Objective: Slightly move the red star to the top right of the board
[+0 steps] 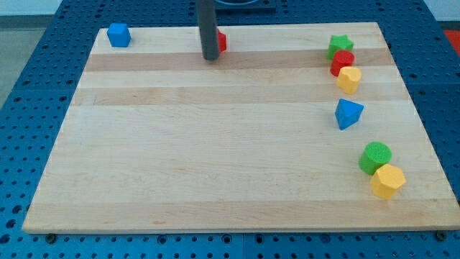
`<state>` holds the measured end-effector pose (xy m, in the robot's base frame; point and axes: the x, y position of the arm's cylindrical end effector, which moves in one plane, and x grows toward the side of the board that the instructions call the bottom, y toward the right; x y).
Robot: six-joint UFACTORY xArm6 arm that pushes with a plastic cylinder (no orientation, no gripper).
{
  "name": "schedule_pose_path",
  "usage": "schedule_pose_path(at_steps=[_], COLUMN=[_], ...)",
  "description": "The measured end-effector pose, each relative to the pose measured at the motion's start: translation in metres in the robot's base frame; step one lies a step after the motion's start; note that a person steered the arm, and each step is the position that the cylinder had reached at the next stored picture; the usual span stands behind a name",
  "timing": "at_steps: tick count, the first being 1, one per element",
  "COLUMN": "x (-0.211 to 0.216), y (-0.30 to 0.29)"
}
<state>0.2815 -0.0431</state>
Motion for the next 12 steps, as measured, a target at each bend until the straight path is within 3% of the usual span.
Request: schedule_pose_path(at_steps=[1, 2, 3, 4, 6, 8, 9, 10, 12], x=[0.0, 0.004, 0.017, 0.0, -0.011, -0.009, 0.006, 0.052, 0.066], y=[0.028, 0.021, -0.034, -0.054, -0.024, 0.05, 0.049, 0.014, 0.01])
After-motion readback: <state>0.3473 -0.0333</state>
